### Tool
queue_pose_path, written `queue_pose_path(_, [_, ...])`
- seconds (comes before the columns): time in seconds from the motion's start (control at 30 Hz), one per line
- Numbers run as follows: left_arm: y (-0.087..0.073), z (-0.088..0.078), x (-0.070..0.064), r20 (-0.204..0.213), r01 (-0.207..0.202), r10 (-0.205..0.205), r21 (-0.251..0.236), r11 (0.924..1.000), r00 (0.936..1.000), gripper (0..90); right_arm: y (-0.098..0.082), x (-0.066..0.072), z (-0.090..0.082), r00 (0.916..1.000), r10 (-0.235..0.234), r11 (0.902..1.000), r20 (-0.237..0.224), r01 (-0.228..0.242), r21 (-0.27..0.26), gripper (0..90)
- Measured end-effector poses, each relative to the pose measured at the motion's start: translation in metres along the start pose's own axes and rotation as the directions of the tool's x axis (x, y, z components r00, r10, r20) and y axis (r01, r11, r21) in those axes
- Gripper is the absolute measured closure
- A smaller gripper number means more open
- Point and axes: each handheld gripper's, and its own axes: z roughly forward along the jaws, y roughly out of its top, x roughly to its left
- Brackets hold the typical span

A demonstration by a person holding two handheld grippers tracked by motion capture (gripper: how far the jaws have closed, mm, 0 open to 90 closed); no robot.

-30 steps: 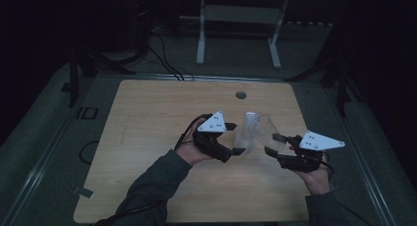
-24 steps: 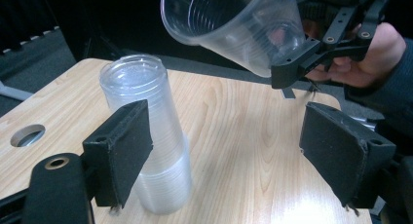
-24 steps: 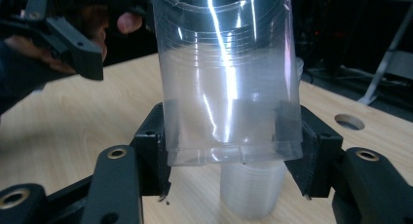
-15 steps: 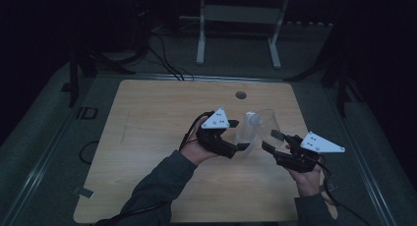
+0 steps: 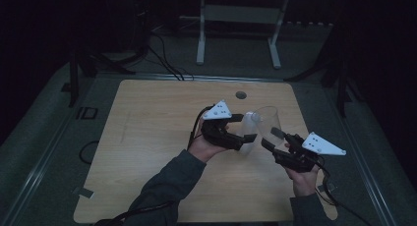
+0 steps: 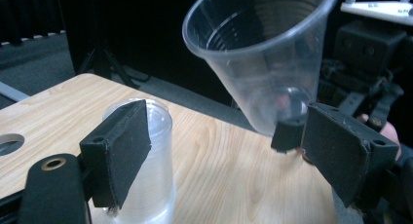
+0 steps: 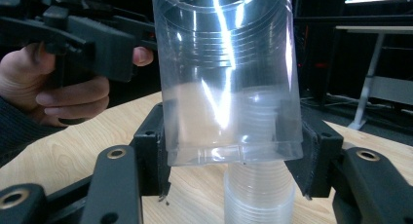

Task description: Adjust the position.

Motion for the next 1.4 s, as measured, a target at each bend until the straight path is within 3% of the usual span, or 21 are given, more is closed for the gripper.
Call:
queue_pose_path(0.2, [0.002,0.004,-0.001,0.020,0.014,-0.014,-0.010,0.9999,0.9997,18.0,-0.001,0.001,0.002,1.0000,0.003,1.0000,-0.006,-0.003,-0.008,41.9])
queue_pose_path(0.27, [0.004,0.007,0.000,0.043,0.040,-0.039,-0.029,0.9988,0.9983,18.0,0.000,0.001,0.003,0.9998,0.012,0.9997,-0.018,-0.012,-0.020,41.9])
queue_pose_path(0.47, [0.004,0.012,0.001,0.075,0.065,-0.062,-0.050,0.9966,0.9953,17.6,-0.001,0.002,0.004,0.9989,0.022,0.9991,-0.041,-0.023,-0.035,41.8])
queue_pose_path(0.8, [0.006,0.021,-0.003,0.127,0.065,-0.057,-0.056,0.9963,0.9903,17.5,-0.002,0.003,0.007,0.9984,0.021,0.9993,-0.052,-0.023,-0.029,41.8])
queue_pose_path(1.1, [0.007,0.027,-0.007,0.130,0.065,-0.055,-0.076,0.9950,0.9900,16.1,-0.003,0.009,0.013,0.9972,0.012,0.9997,-0.073,-0.013,-0.020,41.8])
queue_pose_path(1.27, [0.007,0.023,-0.006,0.122,0.081,-0.067,-0.117,0.9898,0.9903,16.4,-0.005,0.010,0.016,0.9964,0.012,0.9999,-0.084,-0.013,-0.011,41.7])
queue_pose_path(1.4, [0.006,0.021,-0.004,0.119,0.096,-0.080,-0.143,0.9850,0.9897,22.7,-0.005,0.010,0.016,0.9955,0.010,0.9999,-0.095,-0.010,-0.003,41.5])
